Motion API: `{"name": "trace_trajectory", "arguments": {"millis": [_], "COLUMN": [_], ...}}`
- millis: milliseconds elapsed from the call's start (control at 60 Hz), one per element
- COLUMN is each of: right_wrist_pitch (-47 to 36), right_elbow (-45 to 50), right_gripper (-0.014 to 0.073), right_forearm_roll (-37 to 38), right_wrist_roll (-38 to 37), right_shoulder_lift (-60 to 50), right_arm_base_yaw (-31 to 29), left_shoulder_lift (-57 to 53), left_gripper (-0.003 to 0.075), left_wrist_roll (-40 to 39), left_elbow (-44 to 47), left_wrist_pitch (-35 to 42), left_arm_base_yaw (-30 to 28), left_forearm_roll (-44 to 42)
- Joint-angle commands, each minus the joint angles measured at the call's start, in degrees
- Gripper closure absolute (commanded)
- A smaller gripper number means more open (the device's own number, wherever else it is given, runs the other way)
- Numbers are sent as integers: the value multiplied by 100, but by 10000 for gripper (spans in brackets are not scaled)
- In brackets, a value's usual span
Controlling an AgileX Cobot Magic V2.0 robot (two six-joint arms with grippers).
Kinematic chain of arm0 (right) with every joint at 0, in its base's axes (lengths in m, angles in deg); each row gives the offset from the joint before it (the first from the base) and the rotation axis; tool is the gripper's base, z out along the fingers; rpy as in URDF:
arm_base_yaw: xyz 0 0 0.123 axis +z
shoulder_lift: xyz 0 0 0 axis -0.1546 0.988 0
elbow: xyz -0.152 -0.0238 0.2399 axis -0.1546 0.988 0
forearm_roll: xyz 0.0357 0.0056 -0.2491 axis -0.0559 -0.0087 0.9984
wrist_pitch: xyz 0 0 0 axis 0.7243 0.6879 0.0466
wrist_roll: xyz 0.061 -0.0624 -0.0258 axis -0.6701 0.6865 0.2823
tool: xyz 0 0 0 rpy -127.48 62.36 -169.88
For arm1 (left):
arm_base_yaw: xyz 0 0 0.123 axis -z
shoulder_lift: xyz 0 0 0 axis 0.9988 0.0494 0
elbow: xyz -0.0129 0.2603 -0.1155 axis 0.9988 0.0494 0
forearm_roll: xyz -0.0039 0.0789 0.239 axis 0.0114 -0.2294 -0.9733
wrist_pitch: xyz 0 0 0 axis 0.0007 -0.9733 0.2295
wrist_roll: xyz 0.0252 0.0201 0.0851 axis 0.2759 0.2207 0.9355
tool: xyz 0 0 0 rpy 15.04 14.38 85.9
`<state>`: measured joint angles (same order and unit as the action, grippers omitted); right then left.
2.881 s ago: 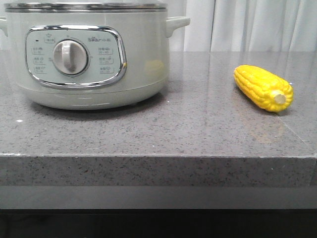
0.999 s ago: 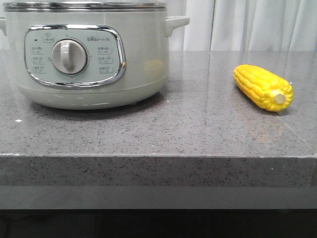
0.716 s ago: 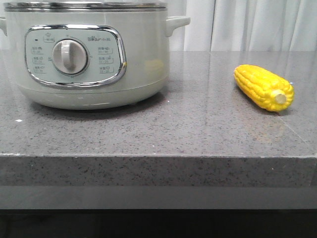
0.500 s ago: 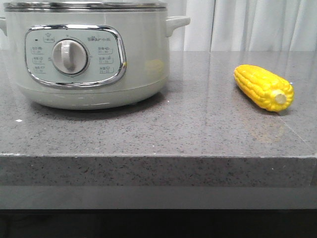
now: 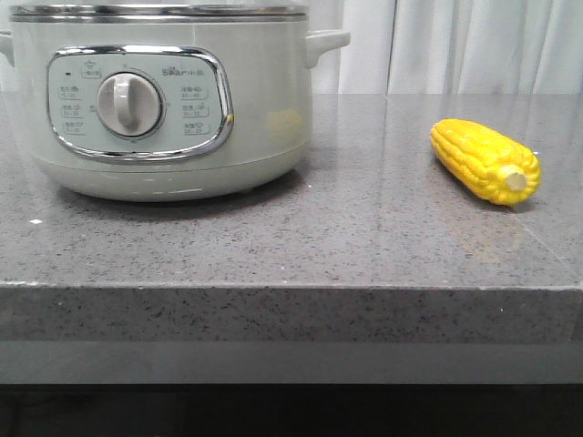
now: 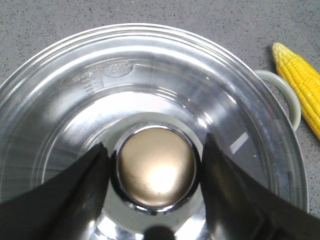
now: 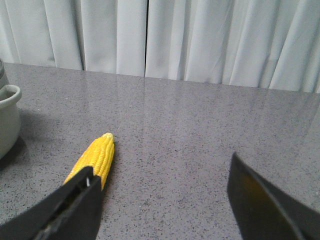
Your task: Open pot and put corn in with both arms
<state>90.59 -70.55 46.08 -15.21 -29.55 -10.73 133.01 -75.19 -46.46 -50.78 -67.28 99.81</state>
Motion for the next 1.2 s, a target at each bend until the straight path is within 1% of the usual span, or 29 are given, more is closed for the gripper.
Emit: {"name": "trace_trajectory", "arguments": {"millis": [0,100,200,550,766,1016,1182], "right_wrist_pitch": [-432,-432,-432,-432,-438,-443,-443], "right_elbow": [-161,-161,-161,-161,-161,-161,-161], "right_gripper": [50,50,50,50,50,50,50], "right_forearm_roll": [28,28,28,28,28,28,28], "right_wrist_roll": [46,46,46,46,46,46,46], "right_shoulder_lift": [84,84,84,84,84,84,84], "right_arm_base_yaw": [-25,-25,-25,-25,-25,-25,-25], "left_shoulder_lift": [-185,-185,-185,-239,-320,-839,-1416], "left_gripper": [402,468,503,502,502,502,502], "left_wrist_roll": [-29,-29,-29,-29,-29,103,132], "left_elbow": [-151,-151,-151,-625,-891,-853,-371], "left_wrist_pitch": [259,283,328,306,423,412,422], "left_arm_base_yaw": [31,31,31,31,31,31,31], "left_forearm_roll": [73,73,73,73,73,73,77]}}
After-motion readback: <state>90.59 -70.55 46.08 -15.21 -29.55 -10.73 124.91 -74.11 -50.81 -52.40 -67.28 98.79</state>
